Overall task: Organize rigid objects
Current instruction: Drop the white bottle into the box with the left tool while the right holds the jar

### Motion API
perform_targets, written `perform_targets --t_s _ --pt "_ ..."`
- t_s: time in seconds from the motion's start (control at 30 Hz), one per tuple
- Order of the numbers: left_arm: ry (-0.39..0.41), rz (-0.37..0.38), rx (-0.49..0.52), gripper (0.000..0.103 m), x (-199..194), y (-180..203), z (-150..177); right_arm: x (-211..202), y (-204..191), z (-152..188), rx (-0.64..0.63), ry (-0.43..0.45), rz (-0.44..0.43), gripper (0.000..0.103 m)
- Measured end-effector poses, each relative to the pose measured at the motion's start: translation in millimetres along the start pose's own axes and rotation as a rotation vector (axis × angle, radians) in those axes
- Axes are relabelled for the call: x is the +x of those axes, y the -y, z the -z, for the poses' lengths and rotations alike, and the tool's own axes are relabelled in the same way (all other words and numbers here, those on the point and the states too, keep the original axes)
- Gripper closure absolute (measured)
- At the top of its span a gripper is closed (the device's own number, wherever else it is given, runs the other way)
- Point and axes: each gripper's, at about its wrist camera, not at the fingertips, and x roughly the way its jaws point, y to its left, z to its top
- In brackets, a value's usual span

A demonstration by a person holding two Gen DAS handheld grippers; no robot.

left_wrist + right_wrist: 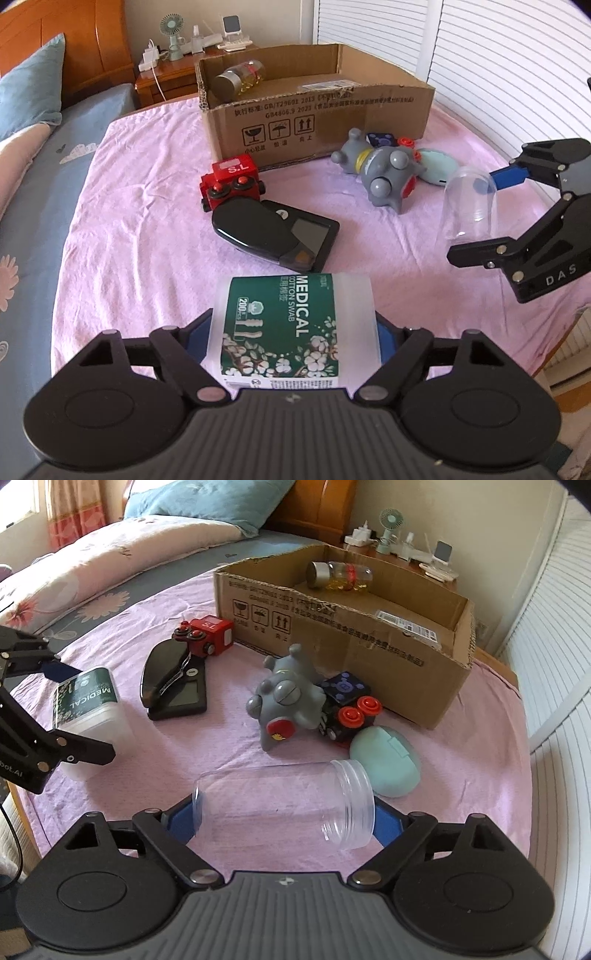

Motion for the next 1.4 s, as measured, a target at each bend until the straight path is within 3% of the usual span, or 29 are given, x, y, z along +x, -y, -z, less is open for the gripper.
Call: perform_targets --t_s 0.3,0.67,0.83,1.07,1.27,1.4 --pt "-0.01 0.033 0.038 0.021 -19 -5 -12 -23 7 -12 0.014 0.029 -0.004 0.01" --pt "0.127 0.045 0.116 0.021 -48 -7 -87 -52 27 -52 0.051 0.156 -0.003 0.01" --pt "0.176 0.016 0.123 0.021 -33 -10 -135 -57 46 -70 0.098 0.202 0.021 0.01" --pt "0.174 -0.015 0.108 0.021 11 -13 -188 -57 63 -85 0.145 0.246 0.029 0.01" --pt "0.204 -0.063 0.068 0.012 42 -18 -194 -51 68 -93 0.147 0.245 0.044 0.01" --pt "0.18 -0.032 0.031 0.011 35 -25 -180 -46 65 -96 0.144 0.236 0.045 0.01"
